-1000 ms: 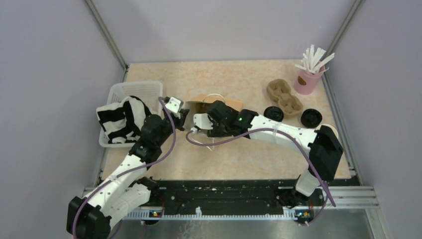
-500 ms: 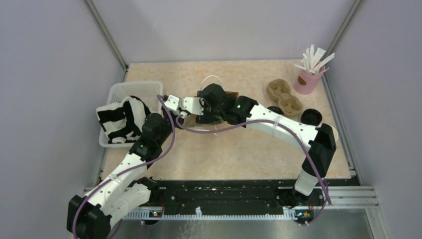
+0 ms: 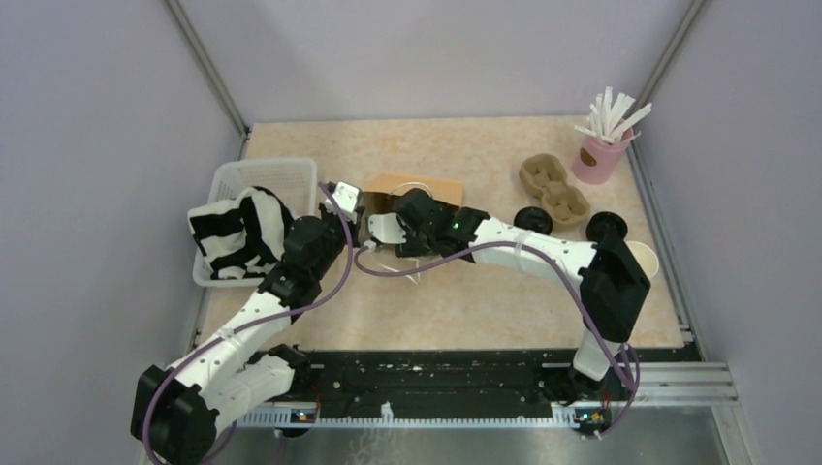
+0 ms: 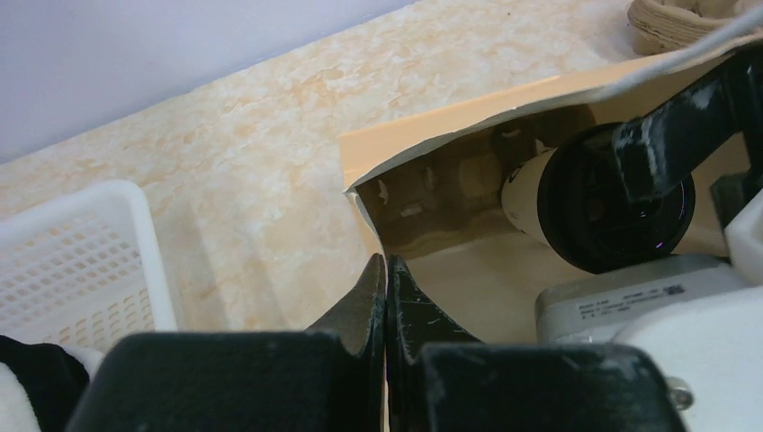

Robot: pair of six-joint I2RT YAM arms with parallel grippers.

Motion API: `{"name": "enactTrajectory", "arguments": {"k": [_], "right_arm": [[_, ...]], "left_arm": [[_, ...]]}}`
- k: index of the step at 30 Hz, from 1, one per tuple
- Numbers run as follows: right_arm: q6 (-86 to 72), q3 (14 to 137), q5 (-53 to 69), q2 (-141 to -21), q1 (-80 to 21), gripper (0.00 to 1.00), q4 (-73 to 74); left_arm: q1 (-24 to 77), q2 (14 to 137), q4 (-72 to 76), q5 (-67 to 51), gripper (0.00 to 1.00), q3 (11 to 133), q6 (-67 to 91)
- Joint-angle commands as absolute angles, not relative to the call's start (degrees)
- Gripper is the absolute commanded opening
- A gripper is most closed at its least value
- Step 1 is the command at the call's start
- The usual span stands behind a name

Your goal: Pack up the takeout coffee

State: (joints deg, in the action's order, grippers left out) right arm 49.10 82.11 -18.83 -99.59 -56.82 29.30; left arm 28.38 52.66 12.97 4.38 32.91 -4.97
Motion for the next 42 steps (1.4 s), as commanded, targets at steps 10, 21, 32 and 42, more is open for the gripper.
{"name": "enactTrajectory", "arguments": {"k": [10, 21, 32, 42], "right_arm": [[52.74, 72.94, -16.35, -91.69, -53.06, 0.23, 16.41], [53.81, 70.9, -9.58, -90.53, -51.57, 0.23, 13.18], [56.6, 73.14, -12.48, -90.85, -51.42, 0.21, 15.27], [57.38, 74.24, -16.21, -91.99, -51.41, 0.21, 15.63]], "left_arm": [[29.04, 51.43, 17.87, 2.23, 0.0, 30.1, -6.62], [29.32, 49.58, 12.32, 1.09, 0.0, 31.22, -4.99], [29.62, 50.06, 9.3, 0.48, 0.0, 32.97, -4.66], [29.62, 51.07, 8.24, 1.14, 0.0, 33.99, -5.34]]}}
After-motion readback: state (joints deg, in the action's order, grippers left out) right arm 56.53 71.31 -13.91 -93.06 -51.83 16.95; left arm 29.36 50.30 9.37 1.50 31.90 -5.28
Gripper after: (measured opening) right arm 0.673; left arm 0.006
